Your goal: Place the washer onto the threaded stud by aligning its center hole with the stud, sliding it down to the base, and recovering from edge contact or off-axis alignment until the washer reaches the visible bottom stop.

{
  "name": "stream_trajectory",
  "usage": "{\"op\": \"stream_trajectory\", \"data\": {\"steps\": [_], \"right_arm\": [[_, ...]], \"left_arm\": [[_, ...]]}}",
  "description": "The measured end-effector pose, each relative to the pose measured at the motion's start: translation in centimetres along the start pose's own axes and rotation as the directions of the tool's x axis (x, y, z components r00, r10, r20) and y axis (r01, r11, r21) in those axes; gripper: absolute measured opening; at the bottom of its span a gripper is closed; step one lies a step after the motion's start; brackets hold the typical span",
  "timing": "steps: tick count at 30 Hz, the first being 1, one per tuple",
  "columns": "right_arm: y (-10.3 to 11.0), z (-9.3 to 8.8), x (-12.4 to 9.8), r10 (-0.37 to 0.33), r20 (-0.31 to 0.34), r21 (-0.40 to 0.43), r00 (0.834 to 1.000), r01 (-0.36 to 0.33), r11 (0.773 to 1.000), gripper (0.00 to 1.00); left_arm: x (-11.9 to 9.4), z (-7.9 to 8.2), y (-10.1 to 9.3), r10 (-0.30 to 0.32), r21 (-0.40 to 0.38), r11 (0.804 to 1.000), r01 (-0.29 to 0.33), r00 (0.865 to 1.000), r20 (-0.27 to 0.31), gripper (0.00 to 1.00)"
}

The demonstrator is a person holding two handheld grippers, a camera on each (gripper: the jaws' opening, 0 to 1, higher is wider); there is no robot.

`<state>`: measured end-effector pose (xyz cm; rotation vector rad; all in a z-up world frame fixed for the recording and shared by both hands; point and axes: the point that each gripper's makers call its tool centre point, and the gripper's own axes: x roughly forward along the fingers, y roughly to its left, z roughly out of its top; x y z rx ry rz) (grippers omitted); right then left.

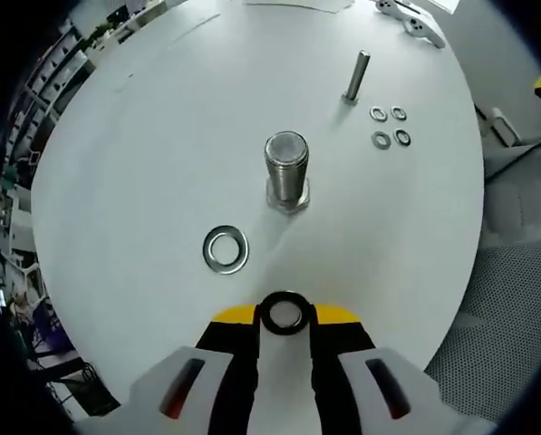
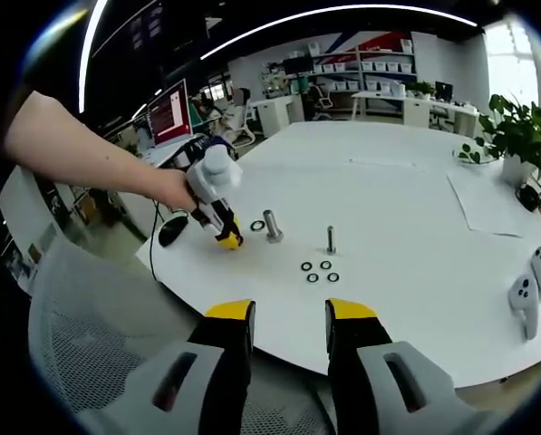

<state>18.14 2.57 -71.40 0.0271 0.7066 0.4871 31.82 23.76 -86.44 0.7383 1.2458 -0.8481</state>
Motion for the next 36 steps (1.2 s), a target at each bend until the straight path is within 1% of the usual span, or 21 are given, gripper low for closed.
{"op": "stream_trajectory", "data": {"steps": [1,2,3,4,5,6,7,8,9,10,12,16,17,18,20,25,29,36], "right_arm": [[0.0,0.0,0.0,0.000,0.000,0.000,1.000,0.000,1.000,0.34],[0.0,0.0,0.0,0.000,-0.001,0.000,1.000,0.000,1.000,0.34],[0.0,0.0,0.0,0.000,-0.001,0.000,1.000,0.000,1.000,0.34],[0.0,0.0,0.0,0.000,-0.001,0.000,1.000,0.000,1.000,0.34],[0.0,0.0,0.0,0.000,0.000,0.000,1.000,0.000,1.000,0.34],[0.0,0.0,0.0,0.000,0.000,0.001,1.000,0.000,1.000,0.34],[0.0,0.0,0.0,0.000,0.000,0.001,1.000,0.000,1.000,0.34],[0.0,0.0,0.0,-0.001,0.000,0.001,1.000,0.001,1.000,0.34],[0.0,0.0,0.0,-0.001,0.001,0.001,1.000,0.001,1.000,0.34],[0.0,0.0,0.0,-0.001,0.002,0.001,1.000,0.001,1.000,0.34],[0.0,0.0,0.0,-0.001,0.000,0.001,1.000,0.001,1.000,0.34],[-0.1,0.0,0.0,-0.001,-0.001,0.002,1.000,0.001,1.000,0.34],[-0.1,0.0,0.0,0.000,-0.002,0.002,1.000,0.000,1.000,0.34],[-0.1,0.0,0.0,-0.001,-0.003,0.001,1.000,0.001,1.000,0.34],[-0.1,0.0,0.0,-0.001,-0.003,0.002,1.000,0.001,1.000,0.34],[0.1,-0.1,0.1,0.004,-0.008,-0.004,1.000,-0.004,1.000,0.34],[0.1,-0.1,0.1,0.008,-0.009,-0.006,1.000,-0.008,1.000,0.34],[0.3,-0.1,0.2,0.015,-0.013,-0.013,1.000,-0.015,1.000,0.34]], "left_arm": [[0.0,0.0,-0.1,0.000,0.001,1.000,0.000,1.000,-0.001,0.16],[0.0,0.1,-0.1,-0.003,0.010,1.000,0.003,1.000,0.013,0.00],[0.1,0.0,-0.5,-0.011,0.011,1.000,0.011,1.000,-0.002,0.00],[-0.2,-0.4,-0.7,-0.026,0.032,0.999,0.027,0.999,-0.025,0.00],[-0.1,-0.6,-1.1,-0.038,0.036,0.999,0.039,0.999,-0.025,0.00],[-0.1,-0.4,-0.9,-0.025,0.056,0.998,0.026,1.000,-0.011,0.00],[-0.2,-0.3,-0.5,-0.012,0.033,0.999,0.012,1.000,-0.015,0.00],[-0.3,-0.2,-0.3,-0.001,0.024,1.000,0.001,1.000,0.000,0.01],[-0.5,0.0,-0.3,-0.006,0.018,1.000,0.006,1.000,0.015,0.02],[-0.4,-0.1,-0.1,-0.010,-0.004,1.000,0.010,1.000,0.020,0.02],[-0.3,-0.5,0.1,-0.013,-0.021,1.000,0.014,1.000,0.016,0.02],[-0.2,-1.1,-0.2,-0.019,-0.034,0.999,0.020,1.000,0.016,0.03],[-0.3,-1.1,-0.1,-0.019,-0.036,0.999,0.020,1.000,0.025,0.04],[-0.2,-1.2,-0.2,-0.024,-0.051,0.998,0.026,0.999,0.025,0.05],[-0.3,-1.3,-0.2,-0.024,-0.053,0.998,0.026,0.999,0.028,0.07],[-0.9,-1.9,0.2,-0.015,-0.067,0.998,0.018,0.999,0.038,0.11],[-1.4,-3.1,0.5,-0.008,-0.087,0.996,0.011,0.999,0.036,0.16],[-2.2,-6.4,0.8,0.003,-0.147,0.989,0.000,1.000,0.017,0.22]]}}
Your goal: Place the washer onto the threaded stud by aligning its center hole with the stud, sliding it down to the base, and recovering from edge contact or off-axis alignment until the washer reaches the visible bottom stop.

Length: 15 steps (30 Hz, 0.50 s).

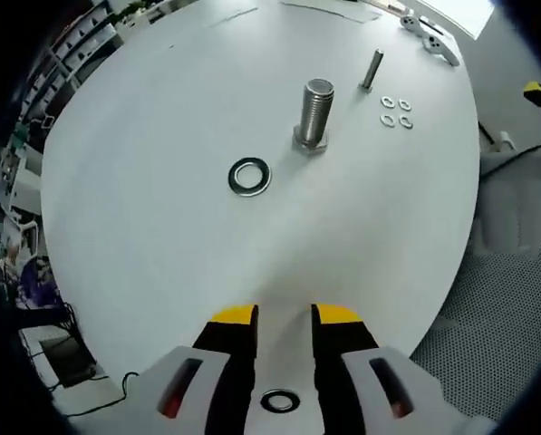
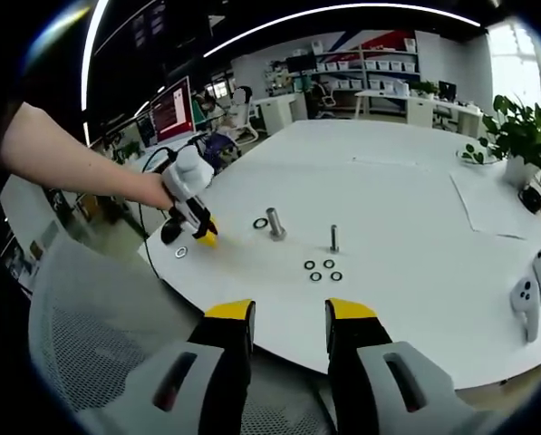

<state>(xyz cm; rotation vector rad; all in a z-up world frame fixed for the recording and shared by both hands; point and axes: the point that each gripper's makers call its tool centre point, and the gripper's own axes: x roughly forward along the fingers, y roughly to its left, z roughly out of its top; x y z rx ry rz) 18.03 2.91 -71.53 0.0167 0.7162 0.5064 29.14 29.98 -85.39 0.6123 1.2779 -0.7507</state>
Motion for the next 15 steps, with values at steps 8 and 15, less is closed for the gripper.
{"op": "stream_trajectory", "data": {"steps": [8,15], "right_arm": [[0.2,-0.1,0.0,0.010,-0.007,-0.006,1.000,-0.011,1.000,0.34],[0.3,-0.1,0.1,0.013,-0.011,-0.009,1.000,-0.013,1.000,0.34]], "left_arm": [[-0.7,-3.8,0.7,0.014,-0.073,0.997,-0.016,1.000,-0.027,0.29],[-0.9,-6.6,1.0,0.023,-0.114,0.993,-0.029,0.999,-0.047,0.32]]}}
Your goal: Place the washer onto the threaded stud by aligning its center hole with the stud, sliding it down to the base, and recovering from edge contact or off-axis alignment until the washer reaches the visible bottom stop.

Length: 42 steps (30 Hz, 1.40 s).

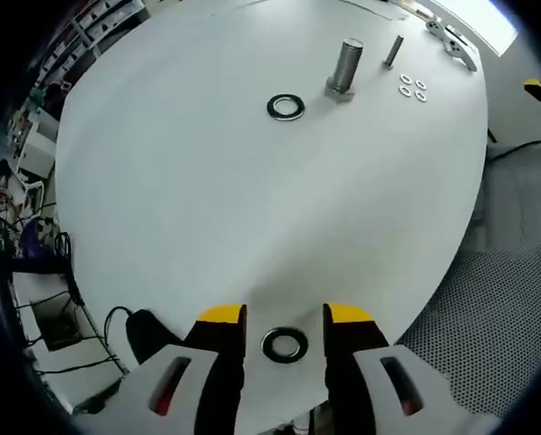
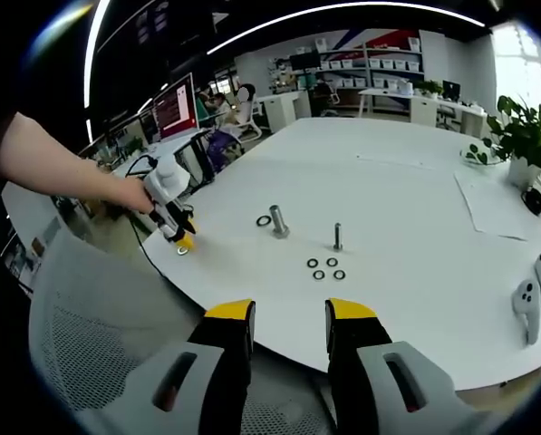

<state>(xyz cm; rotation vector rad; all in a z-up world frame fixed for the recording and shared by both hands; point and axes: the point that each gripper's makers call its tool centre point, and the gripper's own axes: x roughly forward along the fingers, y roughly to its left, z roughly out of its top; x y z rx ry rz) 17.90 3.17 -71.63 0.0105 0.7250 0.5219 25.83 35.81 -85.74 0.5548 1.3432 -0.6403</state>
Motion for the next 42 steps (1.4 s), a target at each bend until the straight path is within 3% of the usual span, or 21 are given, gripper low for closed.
{"op": "stream_trajectory", "data": {"steps": [13,23,39,42], "right_arm": [[0.1,-0.1,0.0,0.002,-0.004,-0.003,1.000,-0.002,1.000,0.34],[0.0,-0.1,0.0,0.003,-0.004,-0.003,1.000,-0.003,1.000,0.34],[0.0,0.0,0.0,0.002,0.002,0.001,1.000,-0.002,1.000,0.34],[0.0,0.0,0.0,0.002,0.002,0.001,1.000,-0.002,1.000,0.34]], "left_arm": [[0.7,-2.7,-0.4,0.005,-0.015,1.000,-0.006,0.999,-0.041,0.34],[0.5,-3.0,-0.5,0.003,-0.023,1.000,-0.004,0.999,-0.048,0.34],[0.5,-3.3,-0.7,0.011,-0.105,0.994,-0.014,1.000,-0.028,0.31],[0.4,-3.7,-0.4,0.008,-0.102,0.995,-0.012,0.999,-0.038,0.21]]}}
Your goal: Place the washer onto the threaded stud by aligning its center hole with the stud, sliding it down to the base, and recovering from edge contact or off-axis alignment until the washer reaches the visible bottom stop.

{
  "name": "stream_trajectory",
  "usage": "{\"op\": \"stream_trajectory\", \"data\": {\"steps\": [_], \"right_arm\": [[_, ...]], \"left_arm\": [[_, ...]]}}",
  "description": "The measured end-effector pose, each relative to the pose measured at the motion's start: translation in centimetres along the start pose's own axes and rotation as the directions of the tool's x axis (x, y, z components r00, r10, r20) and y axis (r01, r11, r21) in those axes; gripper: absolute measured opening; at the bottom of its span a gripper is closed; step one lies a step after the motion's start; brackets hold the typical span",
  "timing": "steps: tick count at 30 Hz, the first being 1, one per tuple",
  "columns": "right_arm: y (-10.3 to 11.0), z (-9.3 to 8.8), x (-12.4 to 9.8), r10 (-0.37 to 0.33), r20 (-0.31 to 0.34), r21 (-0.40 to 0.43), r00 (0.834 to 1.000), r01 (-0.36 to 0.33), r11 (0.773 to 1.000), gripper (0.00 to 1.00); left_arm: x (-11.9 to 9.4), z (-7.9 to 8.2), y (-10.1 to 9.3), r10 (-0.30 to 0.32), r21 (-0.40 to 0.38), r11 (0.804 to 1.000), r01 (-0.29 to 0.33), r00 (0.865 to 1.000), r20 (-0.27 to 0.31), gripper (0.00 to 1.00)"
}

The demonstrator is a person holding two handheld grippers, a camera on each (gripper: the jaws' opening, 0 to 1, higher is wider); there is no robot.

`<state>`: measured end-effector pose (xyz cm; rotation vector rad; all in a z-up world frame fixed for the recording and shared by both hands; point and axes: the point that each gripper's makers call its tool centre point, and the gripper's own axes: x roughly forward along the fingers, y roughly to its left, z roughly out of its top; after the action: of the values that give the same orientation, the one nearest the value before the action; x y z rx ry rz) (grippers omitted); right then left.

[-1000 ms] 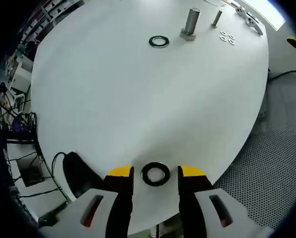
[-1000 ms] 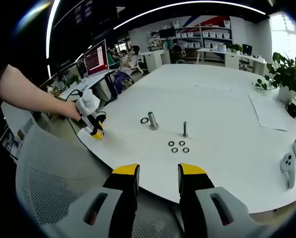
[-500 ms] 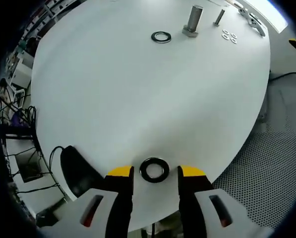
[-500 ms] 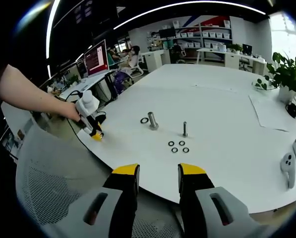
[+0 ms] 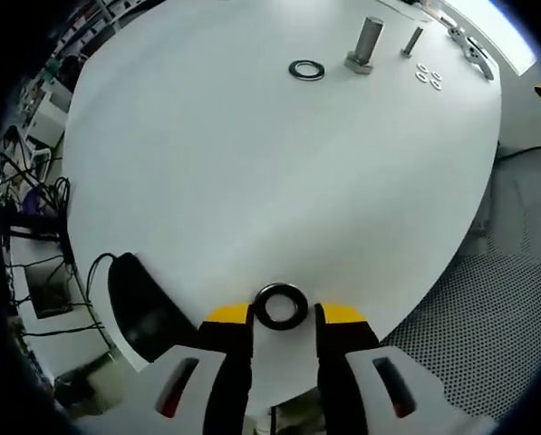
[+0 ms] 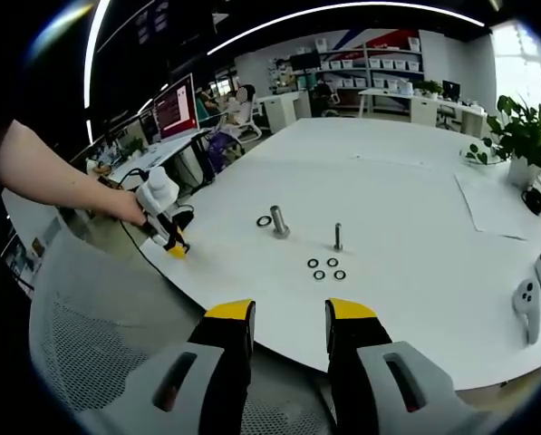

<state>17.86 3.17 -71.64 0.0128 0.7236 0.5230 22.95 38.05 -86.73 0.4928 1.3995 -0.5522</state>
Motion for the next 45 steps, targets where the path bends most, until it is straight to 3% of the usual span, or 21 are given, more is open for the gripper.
{"op": "stream_trajectory", "data": {"steps": [11,19,36,45], "right_arm": [[0.04,-0.05,0.00,0.001,-0.002,-0.003,1.000,-0.001,1.000,0.34],[0.08,-0.02,0.01,0.002,-0.002,-0.004,1.000,-0.002,1.000,0.34],[0.12,-0.06,0.02,0.004,-0.004,-0.006,1.000,-0.004,1.000,0.33],[0.10,-0.06,-0.01,0.002,-0.004,-0.007,1.000,-0.002,1.000,0.33]], "left_arm": [[0.12,0.11,0.07,0.011,-0.010,1.000,-0.011,1.000,-0.003,0.20],[0.10,0.35,0.13,0.007,-0.086,0.996,-0.005,1.000,0.027,0.23],[0.11,0.40,-0.07,0.016,-0.076,0.997,-0.015,1.000,0.009,0.20],[0.10,0.40,-0.15,0.014,-0.058,0.998,-0.012,0.999,0.043,0.19]]}}
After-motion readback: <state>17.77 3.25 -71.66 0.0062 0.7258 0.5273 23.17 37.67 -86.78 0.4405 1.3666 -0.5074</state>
